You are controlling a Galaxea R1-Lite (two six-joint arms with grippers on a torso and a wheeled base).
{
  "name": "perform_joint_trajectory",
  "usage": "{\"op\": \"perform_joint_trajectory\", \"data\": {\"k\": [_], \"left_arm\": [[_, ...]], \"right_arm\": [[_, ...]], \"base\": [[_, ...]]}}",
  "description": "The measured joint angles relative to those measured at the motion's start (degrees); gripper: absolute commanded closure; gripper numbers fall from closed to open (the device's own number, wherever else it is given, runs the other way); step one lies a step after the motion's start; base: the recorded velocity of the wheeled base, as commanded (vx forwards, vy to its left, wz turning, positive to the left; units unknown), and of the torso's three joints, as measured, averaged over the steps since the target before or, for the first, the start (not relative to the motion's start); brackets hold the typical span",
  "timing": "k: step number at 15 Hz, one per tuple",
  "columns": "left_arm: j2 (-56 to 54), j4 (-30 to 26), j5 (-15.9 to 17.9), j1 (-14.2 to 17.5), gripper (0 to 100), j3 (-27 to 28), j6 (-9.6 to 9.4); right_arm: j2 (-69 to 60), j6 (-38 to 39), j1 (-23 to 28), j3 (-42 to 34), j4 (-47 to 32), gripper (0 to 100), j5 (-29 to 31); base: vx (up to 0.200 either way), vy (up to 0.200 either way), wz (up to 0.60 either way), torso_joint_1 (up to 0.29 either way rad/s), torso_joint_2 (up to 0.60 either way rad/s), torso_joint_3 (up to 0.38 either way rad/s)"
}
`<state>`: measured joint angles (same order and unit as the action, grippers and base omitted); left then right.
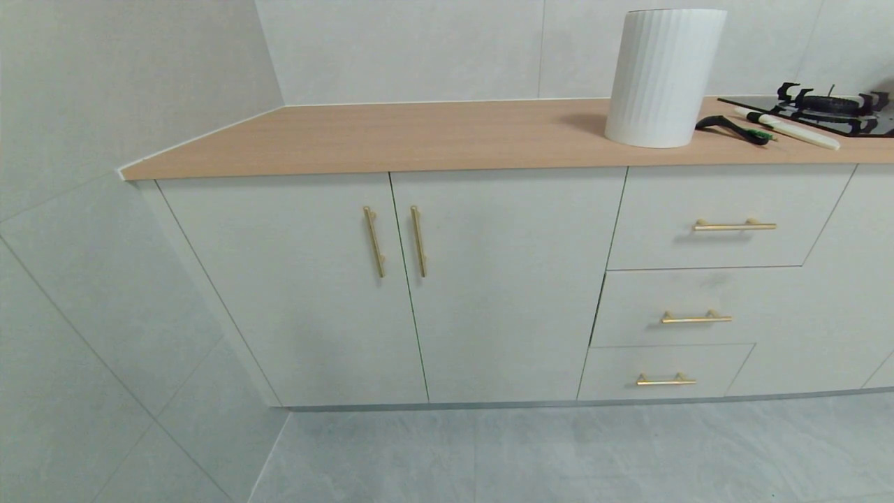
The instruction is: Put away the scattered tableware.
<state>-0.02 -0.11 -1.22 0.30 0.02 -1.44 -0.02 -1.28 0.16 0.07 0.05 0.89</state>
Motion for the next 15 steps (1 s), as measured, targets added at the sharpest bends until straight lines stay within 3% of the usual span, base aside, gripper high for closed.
{"op": "perform_joint_trajectory", "data": {"k": [4, 6, 9, 15], "left_arm": [[0.0, 0.0, 0.0, 0.0, 0, 0.0, -1.01], [0.0, 0.1, 0.0, 0.0, 0, 0.0, 1.66], [0.0, 0.1, -0.1, 0.0, 0, 0.0, 1.60], [0.0, 0.1, -0.1, 0.0, 0, 0.0, 1.76]], "right_arm": [[0.0, 0.2, 0.0, 0.0, 0.0, 0, 0.1], [0.0, 0.2, 0.0, 0.0, 0.0, 0, 0.2], [0.0, 0.3, 0.0, 0.0, -0.1, 0, 0.2], [0.0, 0.3, 0.0, 0.0, -0.1, 0, 0.2]], "base": [[0.000, 0.000, 0.00, 0.000, 0.00, 0.000], [0.000, 0.000, 0.00, 0.000, 0.00, 0.000], [0.000, 0.000, 0.00, 0.000, 0.00, 0.000], [0.200, 0.000, 0.00, 0.003, 0.00, 0.003]]}}
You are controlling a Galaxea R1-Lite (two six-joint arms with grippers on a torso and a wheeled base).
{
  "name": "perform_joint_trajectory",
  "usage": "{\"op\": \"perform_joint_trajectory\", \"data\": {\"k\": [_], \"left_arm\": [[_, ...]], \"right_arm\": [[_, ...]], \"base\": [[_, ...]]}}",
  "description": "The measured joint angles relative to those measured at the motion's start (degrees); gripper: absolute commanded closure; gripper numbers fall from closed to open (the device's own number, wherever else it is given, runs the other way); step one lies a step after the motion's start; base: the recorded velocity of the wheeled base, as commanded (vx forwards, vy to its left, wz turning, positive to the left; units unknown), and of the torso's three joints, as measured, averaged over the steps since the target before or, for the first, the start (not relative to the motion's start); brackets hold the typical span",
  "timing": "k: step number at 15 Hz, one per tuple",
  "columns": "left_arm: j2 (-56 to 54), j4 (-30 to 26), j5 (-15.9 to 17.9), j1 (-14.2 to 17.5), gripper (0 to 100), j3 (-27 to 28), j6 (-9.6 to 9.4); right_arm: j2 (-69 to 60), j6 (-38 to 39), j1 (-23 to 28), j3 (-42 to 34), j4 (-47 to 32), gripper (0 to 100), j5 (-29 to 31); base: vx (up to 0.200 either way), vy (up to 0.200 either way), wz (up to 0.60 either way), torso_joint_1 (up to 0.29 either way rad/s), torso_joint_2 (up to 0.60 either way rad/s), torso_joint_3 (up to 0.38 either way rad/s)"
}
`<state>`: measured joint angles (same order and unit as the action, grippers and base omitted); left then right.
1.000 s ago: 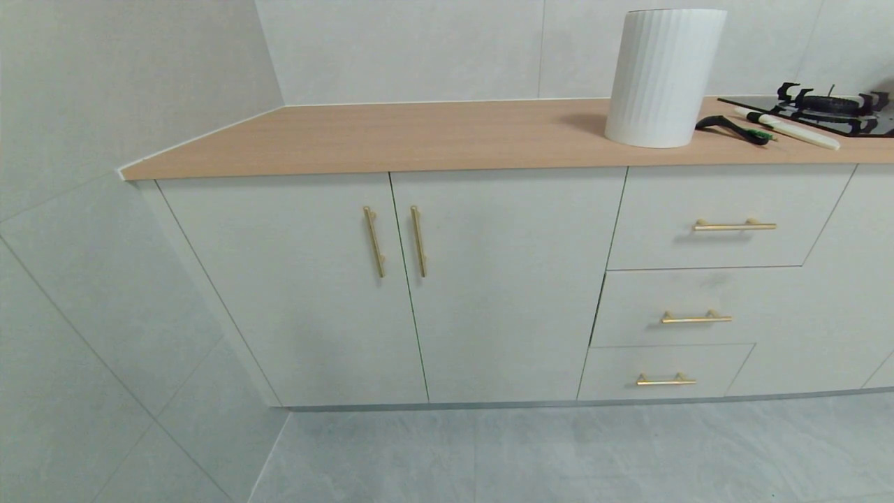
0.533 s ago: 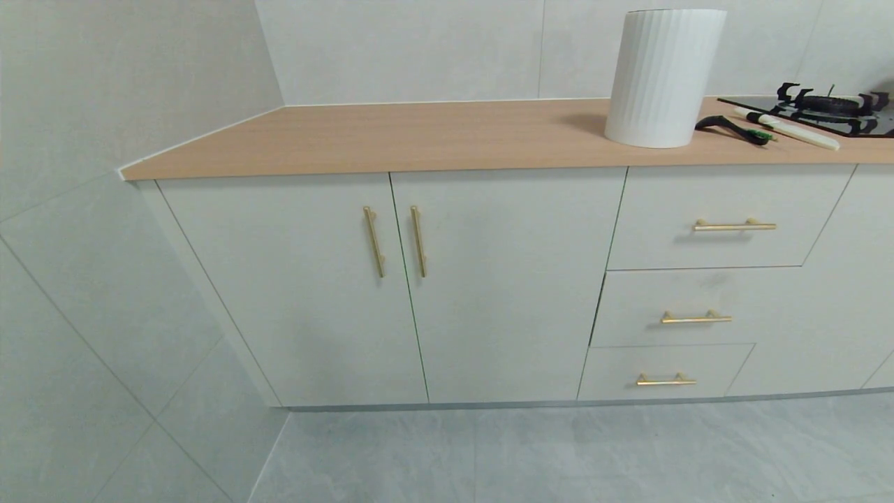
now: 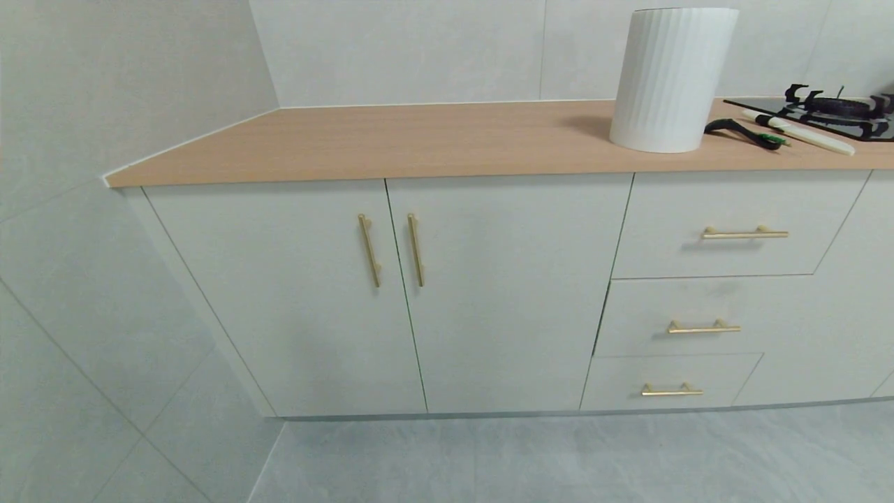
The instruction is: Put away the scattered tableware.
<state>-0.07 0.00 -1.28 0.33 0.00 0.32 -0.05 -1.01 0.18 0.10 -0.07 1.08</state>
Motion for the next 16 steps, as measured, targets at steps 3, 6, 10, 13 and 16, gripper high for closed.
{"op": "perform_joint_trajectory", "data": {"k": [3, 6, 10, 13, 16], "left_arm": [[0.0, 0.0, 0.0, 0.0, 0, 0.0, 0.11], [0.0, 0.0, 0.0, 0.0, 0, 0.0, 0.00], [0.0, 0.0, 0.0, 0.0, 0, 0.0, -0.07], [0.0, 0.0, 0.0, 0.0, 0, 0.0, -0.07], [0.0, 0.0, 0.0, 0.0, 0, 0.0, -0.07]], "right_arm": [[0.0, 0.0, 0.0, 0.0, 0.0, 0, 0.0], [0.0, 0.0, 0.0, 0.0, 0.0, 0, 0.0], [0.0, 0.0, 0.0, 0.0, 0.0, 0, 0.0], [0.0, 0.0, 0.0, 0.0, 0.0, 0, 0.0], [0.0, 0.0, 0.0, 0.0, 0.0, 0, 0.0]], "base": [[0.200, 0.000, 0.00, 0.006, 0.00, 0.002], [0.133, 0.000, 0.00, 0.002, 0.00, 0.002], [0.000, 0.000, 0.00, 0.000, 0.00, 0.000], [0.000, 0.000, 0.00, 0.000, 0.00, 0.000], [-0.133, -0.133, 0.00, 0.006, 0.00, 0.003]]}}
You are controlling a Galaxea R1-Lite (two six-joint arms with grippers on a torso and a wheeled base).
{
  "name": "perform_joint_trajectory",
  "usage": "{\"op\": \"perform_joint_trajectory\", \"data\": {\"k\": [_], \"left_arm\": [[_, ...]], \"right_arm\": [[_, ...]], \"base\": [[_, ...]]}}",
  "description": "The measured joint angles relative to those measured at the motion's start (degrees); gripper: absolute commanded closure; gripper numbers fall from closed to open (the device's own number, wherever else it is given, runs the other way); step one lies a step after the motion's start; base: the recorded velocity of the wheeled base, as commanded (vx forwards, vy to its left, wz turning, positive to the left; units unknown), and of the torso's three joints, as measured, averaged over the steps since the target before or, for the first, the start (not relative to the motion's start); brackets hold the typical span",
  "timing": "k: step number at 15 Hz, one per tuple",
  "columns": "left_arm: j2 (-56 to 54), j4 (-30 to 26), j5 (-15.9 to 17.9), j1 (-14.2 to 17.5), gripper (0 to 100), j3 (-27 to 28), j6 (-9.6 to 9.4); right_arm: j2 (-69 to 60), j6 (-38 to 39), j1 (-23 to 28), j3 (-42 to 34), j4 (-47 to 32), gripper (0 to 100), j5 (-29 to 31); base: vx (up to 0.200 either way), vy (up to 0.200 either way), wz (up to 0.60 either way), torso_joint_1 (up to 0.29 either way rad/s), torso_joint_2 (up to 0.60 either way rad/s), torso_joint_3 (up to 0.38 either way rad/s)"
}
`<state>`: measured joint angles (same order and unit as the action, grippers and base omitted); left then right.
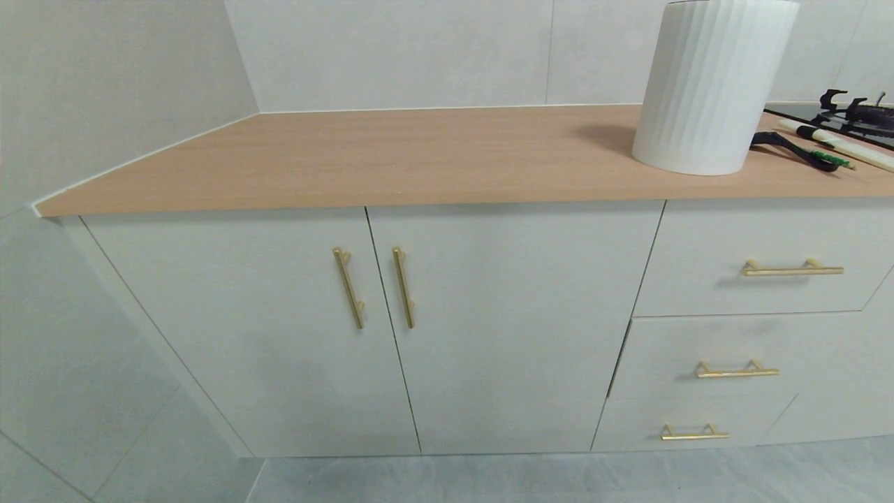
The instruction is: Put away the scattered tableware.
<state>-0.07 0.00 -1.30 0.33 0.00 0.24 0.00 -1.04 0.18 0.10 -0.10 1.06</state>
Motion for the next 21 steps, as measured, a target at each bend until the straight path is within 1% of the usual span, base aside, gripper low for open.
{"op": "perform_joint_trajectory", "data": {"k": [5, 7, 13, 20, 21], "left_arm": [[0.0, 0.0, 0.0, 0.0, 0, 0.0, 0.00], [0.0, 0.0, 0.0, 0.0, 0, 0.0, 0.00], [0.0, 0.0, 0.0, -0.1, 0, 0.0, 0.00], [0.0, 0.0, 0.0, 0.0, 0, 0.0, 0.00], [0.0, 0.0, 0.0, 0.0, 0, 0.0, 0.00]], "right_arm": [[0.0, 0.0, 0.0, 0.0, 0.0, 0, 0.0], [0.0, 0.0, 0.0, 0.0, 0.0, 0, 0.1], [0.0, 0.0, 0.1, 0.0, 0.0, 0, 0.1], [0.0, 0.0, 0.0, 0.0, 0.0, 0, 0.1], [0.0, 0.0, 0.0, 0.0, 0.0, 0, 0.1]], "base": [[-0.200, -0.200, 0.00, 0.002, 0.00, 0.002], [0.000, -0.200, 0.00, 0.005, 0.00, 0.002], [0.000, 0.000, 0.00, 0.000, 0.00, 0.000], [0.200, 0.000, 0.00, 0.001, 0.00, 0.003], [0.000, 0.000, 0.00, 0.000, 0.00, 0.000]]}}
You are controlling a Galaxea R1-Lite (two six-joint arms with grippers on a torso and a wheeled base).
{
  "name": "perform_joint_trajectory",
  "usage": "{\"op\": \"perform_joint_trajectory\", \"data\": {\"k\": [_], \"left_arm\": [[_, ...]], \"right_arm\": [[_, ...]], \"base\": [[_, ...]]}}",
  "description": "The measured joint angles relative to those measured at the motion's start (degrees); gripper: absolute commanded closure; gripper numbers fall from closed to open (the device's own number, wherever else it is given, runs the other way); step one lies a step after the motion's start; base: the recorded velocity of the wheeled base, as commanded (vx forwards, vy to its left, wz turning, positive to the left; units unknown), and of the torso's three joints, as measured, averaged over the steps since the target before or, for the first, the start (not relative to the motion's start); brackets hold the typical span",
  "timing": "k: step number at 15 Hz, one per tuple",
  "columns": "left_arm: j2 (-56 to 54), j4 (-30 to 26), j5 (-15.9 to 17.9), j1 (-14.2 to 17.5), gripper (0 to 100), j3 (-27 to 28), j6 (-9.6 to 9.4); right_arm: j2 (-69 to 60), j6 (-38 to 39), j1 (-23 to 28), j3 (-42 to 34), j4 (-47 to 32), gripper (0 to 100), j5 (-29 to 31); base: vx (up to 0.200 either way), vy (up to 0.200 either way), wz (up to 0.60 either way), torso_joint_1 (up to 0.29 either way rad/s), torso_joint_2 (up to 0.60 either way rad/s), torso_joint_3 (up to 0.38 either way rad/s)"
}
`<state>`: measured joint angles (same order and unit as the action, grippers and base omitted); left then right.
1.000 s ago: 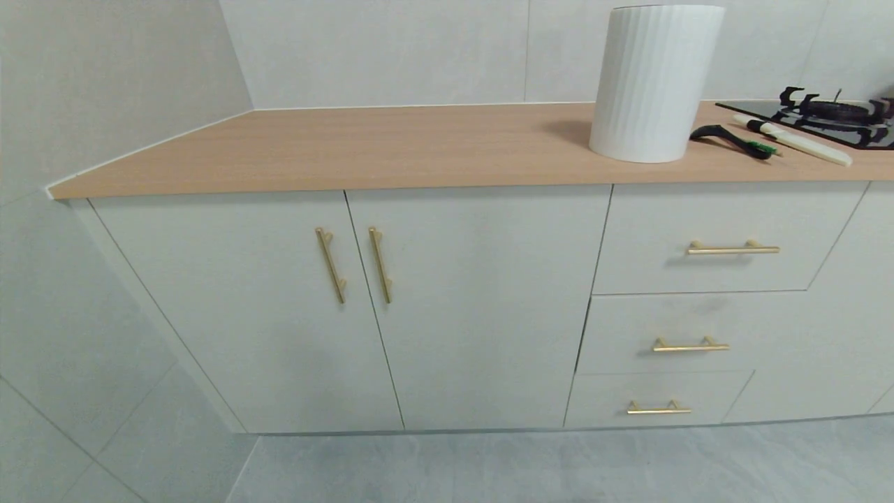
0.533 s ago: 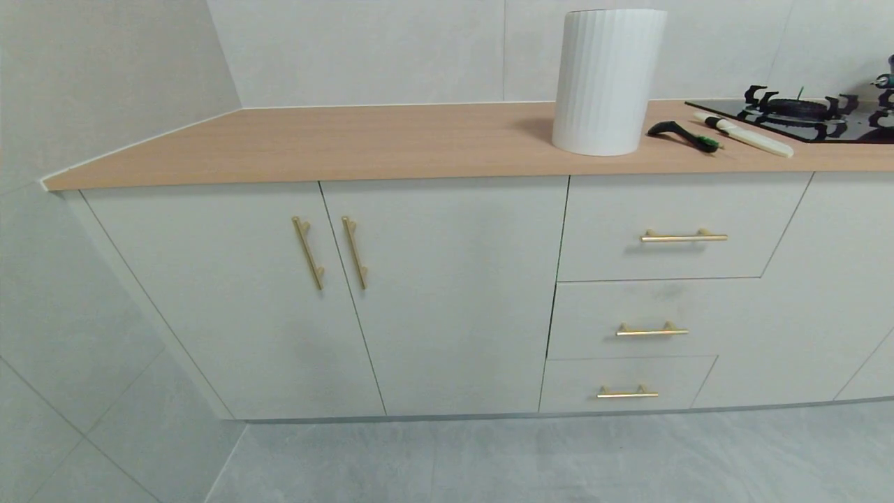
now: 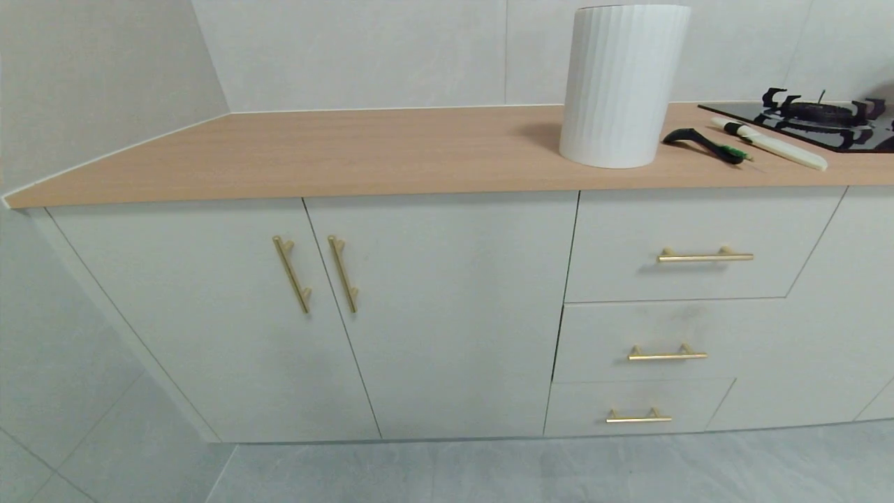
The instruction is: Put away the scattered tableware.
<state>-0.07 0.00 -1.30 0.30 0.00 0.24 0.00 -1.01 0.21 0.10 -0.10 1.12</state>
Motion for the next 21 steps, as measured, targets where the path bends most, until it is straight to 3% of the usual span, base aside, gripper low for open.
{"op": "perform_joint_trajectory", "data": {"k": [5, 13, 21], "left_arm": [[0.0, 0.0, 0.0, 0.0, 0, 0.0, -0.02], [0.0, 0.0, 0.0, 0.0, 0, 0.0, -0.09], [0.0, 0.0, 0.0, 0.0, 0, 0.0, -0.02]], "right_arm": [[0.0, 0.0, 0.0, 0.0, 0.0, 0, 0.0], [0.0, 0.0, 0.0, 0.0, 0.0, 0, 0.0], [0.0, -0.1, -0.1, 0.0, 0.0, 0, 0.0]], "base": [[0.000, 0.000, 0.00, 0.000, 0.00, 0.000], [0.000, -0.200, 0.00, 0.001, 0.00, 0.002], [0.000, 0.000, 0.00, 0.000, 0.00, 0.000]]}}
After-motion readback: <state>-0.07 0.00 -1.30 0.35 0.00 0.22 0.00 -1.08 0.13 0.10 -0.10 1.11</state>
